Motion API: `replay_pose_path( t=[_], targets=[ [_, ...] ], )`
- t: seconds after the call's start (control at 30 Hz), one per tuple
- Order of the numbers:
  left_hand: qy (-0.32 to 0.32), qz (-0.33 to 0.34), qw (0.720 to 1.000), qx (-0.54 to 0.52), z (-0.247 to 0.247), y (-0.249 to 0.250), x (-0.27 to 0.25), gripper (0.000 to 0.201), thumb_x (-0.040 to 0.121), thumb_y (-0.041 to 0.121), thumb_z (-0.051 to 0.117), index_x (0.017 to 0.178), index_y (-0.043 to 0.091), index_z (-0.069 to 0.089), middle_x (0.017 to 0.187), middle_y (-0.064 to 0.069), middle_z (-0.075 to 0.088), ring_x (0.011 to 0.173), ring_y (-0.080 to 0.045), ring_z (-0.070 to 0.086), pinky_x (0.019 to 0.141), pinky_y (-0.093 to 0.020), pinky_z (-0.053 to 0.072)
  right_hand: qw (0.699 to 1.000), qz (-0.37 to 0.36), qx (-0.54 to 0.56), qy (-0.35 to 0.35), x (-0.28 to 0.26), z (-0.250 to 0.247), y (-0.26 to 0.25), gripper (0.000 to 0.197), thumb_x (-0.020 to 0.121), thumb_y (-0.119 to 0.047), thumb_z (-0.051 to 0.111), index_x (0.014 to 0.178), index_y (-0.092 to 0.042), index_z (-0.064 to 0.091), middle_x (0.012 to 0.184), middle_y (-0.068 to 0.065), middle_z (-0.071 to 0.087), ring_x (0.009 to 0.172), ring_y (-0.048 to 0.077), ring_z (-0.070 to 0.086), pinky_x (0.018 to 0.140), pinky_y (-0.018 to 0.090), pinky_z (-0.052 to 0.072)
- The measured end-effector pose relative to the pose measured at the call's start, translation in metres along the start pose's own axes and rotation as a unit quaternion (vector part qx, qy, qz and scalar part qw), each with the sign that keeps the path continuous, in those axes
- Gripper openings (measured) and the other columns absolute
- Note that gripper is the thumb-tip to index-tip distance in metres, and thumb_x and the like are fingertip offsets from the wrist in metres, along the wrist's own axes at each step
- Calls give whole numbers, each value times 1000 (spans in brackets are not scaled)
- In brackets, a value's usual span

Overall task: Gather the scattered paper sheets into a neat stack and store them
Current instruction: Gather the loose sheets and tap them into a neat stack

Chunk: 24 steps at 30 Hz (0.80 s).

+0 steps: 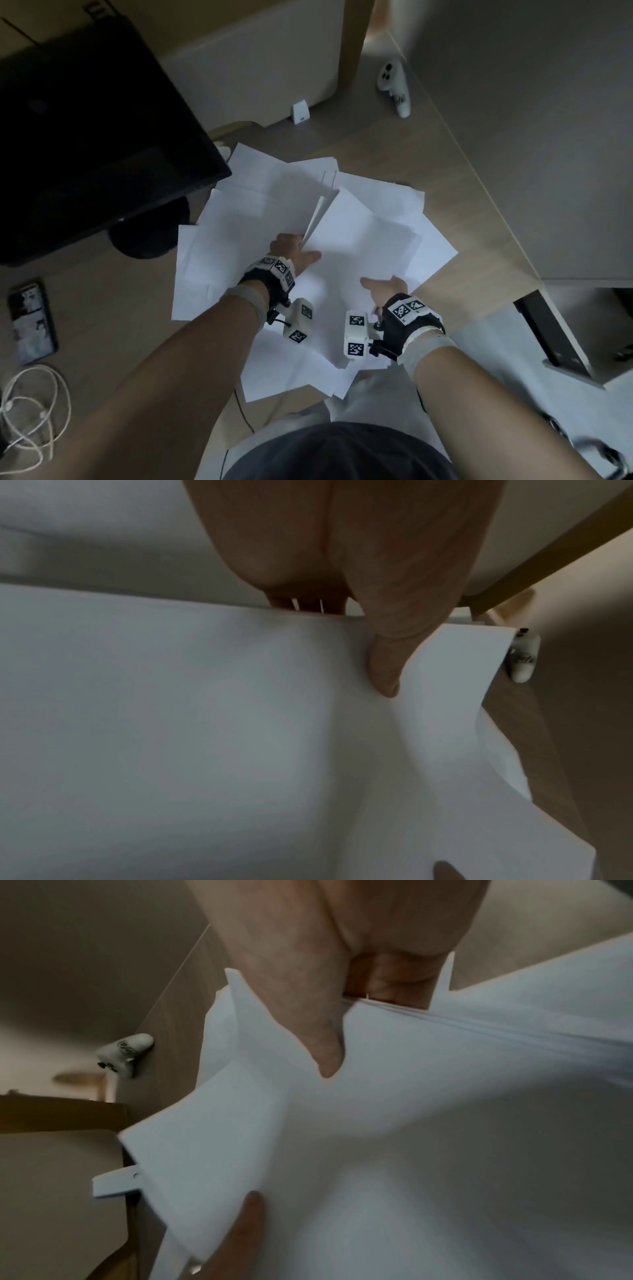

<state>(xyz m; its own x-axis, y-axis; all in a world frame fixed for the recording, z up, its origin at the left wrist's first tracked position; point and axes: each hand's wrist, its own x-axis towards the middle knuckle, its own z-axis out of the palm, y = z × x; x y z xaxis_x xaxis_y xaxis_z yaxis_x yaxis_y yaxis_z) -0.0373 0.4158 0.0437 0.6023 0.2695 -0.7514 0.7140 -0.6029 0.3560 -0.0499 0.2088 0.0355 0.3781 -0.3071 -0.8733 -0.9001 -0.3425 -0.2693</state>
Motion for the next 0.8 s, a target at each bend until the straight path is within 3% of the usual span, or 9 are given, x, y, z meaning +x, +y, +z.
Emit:
replay_pose_path(
  t=[0.1,0.2,0.27,0.37,0.47,0.53,0.63,0.73,0.8],
  targets=[
    [-8,-16,990,-141,3,4,-9,69,77,42,70,131,3,51,129,-13,59,116,-31,56,104,-41,45,998,-42,43,-2,2,-11,-8,94,80,-27,76,152,-7,20,150,14,39,127,32,49,102,45,44],
    [39,-67,969,-234,-4,-1,-26,71,82,41,67,137,2,46,140,-12,51,125,-30,51,106,-38,42,992,-112,39,-37,-3,-13,-28,92,73,-25,82,148,-8,31,146,10,44,134,30,43,108,45,38],
    [69,-108,941,-312,-7,-21,-43,62,86,35,69,134,1,49,135,-6,53,121,-23,53,101,-30,41,978,-191,-53,-71,-12,-1,-47,82,73,-25,81,142,-7,41,137,5,51,129,27,49,107,41,40],
    [103,-178,883,-422,7,-68,-69,95,52,61,78,127,6,59,119,-10,66,111,-29,62,102,-39,46,922,-294,-204,-152,-36,27,-67,49,78,-16,73,124,-10,58,118,8,65,111,28,62,97,37,49],
    [114,-290,823,-476,65,-143,-56,116,26,70,79,123,9,62,111,-12,70,99,-35,67,95,-46,52,826,-345,-414,-165,-53,64,-65,37,86,-14,58,123,-9,58,123,14,62,108,32,60,90,35,49],
    [116,-327,790,-505,96,-164,-64,123,19,70,81,123,9,60,116,-13,67,105,-34,66,94,-47,53,773,-321,-532,-124,-58,82,-55,50,86,-27,56,134,-17,46,138,17,47,121,37,50,98,41,43],
    [131,-350,763,-528,127,-177,-79,113,22,62,82,120,11,58,114,-11,67,100,-30,67,89,-46,56,735,-286,-608,-90,-61,89,-37,83,78,-50,69,144,-19,30,149,15,22,135,38,31,106,50,33],
    [137,-349,728,-574,136,-177,-89,105,22,53,90,111,5,58,104,-14,69,88,-34,70,78,-52,57,747,-294,-595,-42,-56,89,-22,100,72,-47,77,144,-4,22,142,17,30,129,33,37,102,43,38],
    [123,-351,725,-580,115,-156,-112,100,34,54,88,116,3,59,110,-16,68,96,-36,68,85,-51,56,802,-263,-535,-41,-47,90,-16,103,71,-38,81,143,-2,15,140,19,34,125,35,43,99,44,41]
  ],
)
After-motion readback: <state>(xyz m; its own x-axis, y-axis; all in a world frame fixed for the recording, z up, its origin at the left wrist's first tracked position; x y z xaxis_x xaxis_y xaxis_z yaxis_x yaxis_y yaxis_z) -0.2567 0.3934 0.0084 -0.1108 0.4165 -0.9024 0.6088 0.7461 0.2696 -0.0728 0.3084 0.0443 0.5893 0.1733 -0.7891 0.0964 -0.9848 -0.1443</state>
